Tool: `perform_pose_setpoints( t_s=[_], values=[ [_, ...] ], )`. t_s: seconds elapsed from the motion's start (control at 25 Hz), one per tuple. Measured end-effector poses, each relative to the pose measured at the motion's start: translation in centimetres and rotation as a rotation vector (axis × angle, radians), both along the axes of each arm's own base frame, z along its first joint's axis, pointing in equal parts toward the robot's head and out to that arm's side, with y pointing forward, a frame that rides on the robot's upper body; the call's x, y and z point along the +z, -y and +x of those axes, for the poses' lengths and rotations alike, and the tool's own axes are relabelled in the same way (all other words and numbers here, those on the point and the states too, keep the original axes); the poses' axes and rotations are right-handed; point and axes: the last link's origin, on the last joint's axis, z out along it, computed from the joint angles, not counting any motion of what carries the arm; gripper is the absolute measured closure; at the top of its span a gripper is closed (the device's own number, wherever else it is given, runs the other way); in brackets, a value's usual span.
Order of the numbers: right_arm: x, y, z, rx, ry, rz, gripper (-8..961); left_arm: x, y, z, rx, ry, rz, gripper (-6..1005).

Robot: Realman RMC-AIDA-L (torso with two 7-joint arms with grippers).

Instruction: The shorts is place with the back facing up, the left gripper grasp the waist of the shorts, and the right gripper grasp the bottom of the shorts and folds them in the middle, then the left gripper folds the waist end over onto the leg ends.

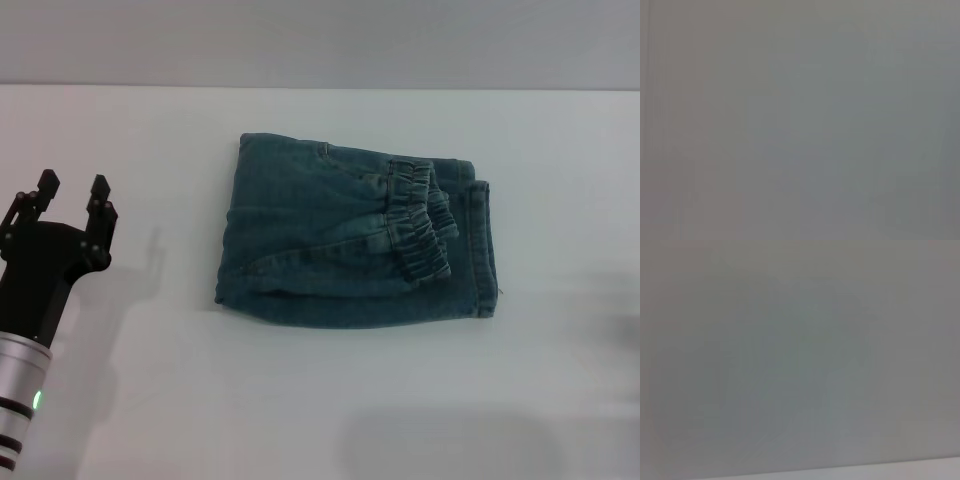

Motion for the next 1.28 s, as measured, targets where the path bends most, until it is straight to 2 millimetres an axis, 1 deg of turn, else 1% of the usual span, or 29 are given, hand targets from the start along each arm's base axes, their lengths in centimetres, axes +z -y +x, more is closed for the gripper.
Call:
perform_pose_setpoints(
  t_s=[0.24, 0.4, 0.44, 0.64, 0.84, 1.28],
  values=[
    [0.0, 0.7, 0.2, -0.003, 0.001, 0.007, 567, -0.2, 0.2, -0.1, 0.003, -0.001, -0.01, 478],
    [0.1, 1.1, 0.0, 0.019, 0.022, 0.021, 377, -0.3, 0.5, -0.1, 0.001, -0.003, -0.013, 270],
    [0.1, 1.2, 0.0, 0.018, 0.023, 0.021, 330, -0.2, 0.6, -0.2, 0.001, -0.002, -0.01, 258],
    [-0.1, 1.2, 0.2, 0.009, 0.03, 0.011, 277, -0.2, 0.7, -0.2, 0.001, -0.001, -0.009, 195],
    [-0.1, 1.2, 0.2, 0.008, 0.03, 0.011, 277, -0.2, 0.7, -0.3, 0.003, -0.002, -0.01, 133],
    [0.0, 1.3, 0.1, 0.017, 0.03, 0.015, 277, -0.3, 0.9, -0.2, -0.004, -0.003, -0.018, 134]
  ],
)
